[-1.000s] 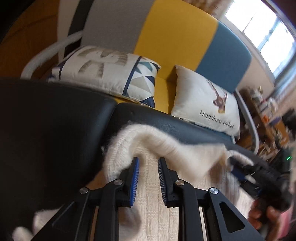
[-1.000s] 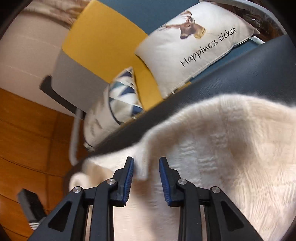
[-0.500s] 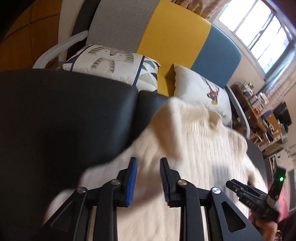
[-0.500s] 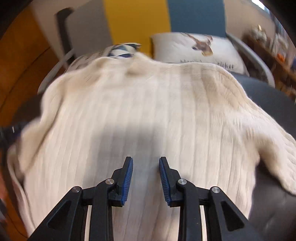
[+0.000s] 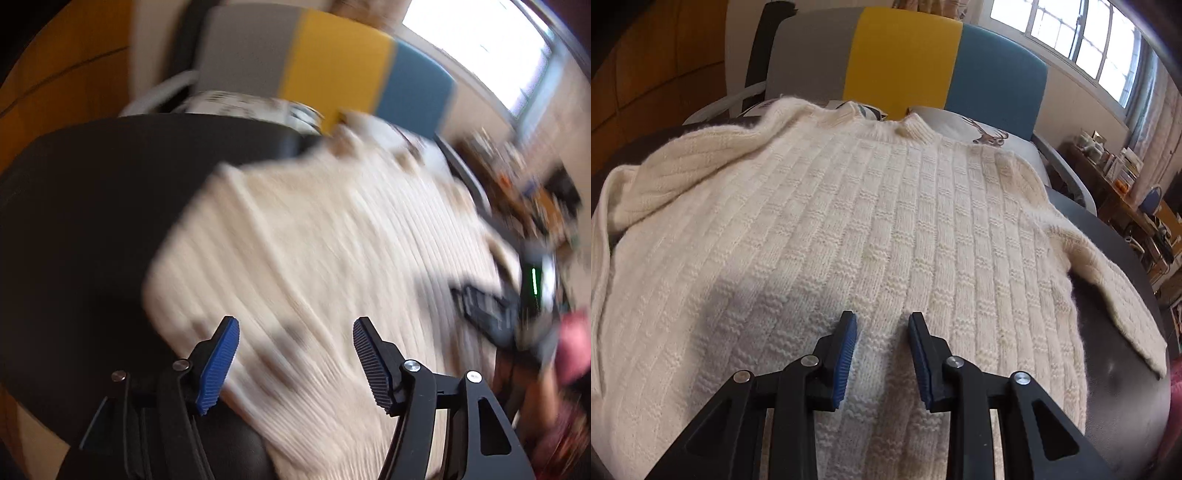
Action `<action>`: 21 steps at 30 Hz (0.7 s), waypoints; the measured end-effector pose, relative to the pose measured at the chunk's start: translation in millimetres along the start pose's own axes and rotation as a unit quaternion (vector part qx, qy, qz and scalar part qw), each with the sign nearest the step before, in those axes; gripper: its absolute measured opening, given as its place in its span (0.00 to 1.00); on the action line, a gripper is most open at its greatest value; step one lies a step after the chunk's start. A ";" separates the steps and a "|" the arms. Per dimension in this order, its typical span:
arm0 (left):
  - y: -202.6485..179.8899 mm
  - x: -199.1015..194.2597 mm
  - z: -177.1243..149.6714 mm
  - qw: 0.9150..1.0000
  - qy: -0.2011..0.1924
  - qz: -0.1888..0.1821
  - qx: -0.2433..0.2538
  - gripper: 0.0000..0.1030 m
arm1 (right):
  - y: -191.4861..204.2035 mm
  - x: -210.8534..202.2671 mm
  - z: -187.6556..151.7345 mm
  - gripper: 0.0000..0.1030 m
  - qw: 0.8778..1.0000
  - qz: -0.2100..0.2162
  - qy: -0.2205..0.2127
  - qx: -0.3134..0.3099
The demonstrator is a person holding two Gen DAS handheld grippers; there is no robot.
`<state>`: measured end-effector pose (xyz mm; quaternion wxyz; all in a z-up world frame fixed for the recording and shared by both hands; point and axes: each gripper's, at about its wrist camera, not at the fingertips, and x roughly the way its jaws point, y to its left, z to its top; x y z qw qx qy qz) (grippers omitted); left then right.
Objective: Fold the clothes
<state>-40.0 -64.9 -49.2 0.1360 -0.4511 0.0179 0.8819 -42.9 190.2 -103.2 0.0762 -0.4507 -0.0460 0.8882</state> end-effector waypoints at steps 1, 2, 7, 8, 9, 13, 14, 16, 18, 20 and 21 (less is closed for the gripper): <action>-10.8 1.5 -8.5 1.000 0.001 0.008 0.024 0.68 | -0.9 0.2 -0.2 0.28 1.000 0.000 -0.003 0.003; -21.5 2.9 -16.9 0.999 0.001 0.016 0.048 0.69 | -1.2 0.2 -0.5 0.28 1.000 0.001 -0.005 0.005; -70.0 9.4 -55.7 0.987 0.000 0.053 0.154 0.73 | -3.8 -0.7 -3.0 0.29 1.000 0.008 -0.012 0.014; -67.8 9.6 -55.8 0.988 -0.002 0.047 0.144 0.72 | -4.2 -1.6 -3.9 0.29 1.000 0.009 -0.013 0.016; -63.6 10.0 -54.7 0.991 0.001 0.029 0.128 0.66 | -4.6 -1.8 -4.2 0.29 1.000 0.011 -0.014 0.017; -57.7 4.8 -48.4 0.995 0.003 0.000 0.098 0.14 | -6.6 -2.1 -5.0 0.30 0.999 0.016 -0.016 0.022; -55.5 1.3 -45.4 0.996 0.001 -0.006 0.092 0.13 | -7.4 -2.0 -5.1 0.30 0.999 0.018 -0.016 0.024; -46.0 -9.4 -36.2 0.997 -0.006 -0.028 0.068 0.13 | -8.3 -1.7 -5.3 0.30 0.999 0.020 -0.016 0.027; -28.5 -27.5 -20.2 0.998 -0.028 -0.036 0.041 0.12 | -9.0 -1.3 -5.4 0.30 0.999 0.023 -0.017 0.029; -4.8 -43.8 -0.3 0.998 -0.057 -0.029 0.018 0.12 | -9.2 -1.0 -5.5 0.30 0.999 0.024 -0.017 0.031; 10.6 -49.1 10.7 0.997 -0.070 -0.022 0.002 0.12 | -9.2 -1.1 -5.5 0.30 0.999 0.024 -0.017 0.031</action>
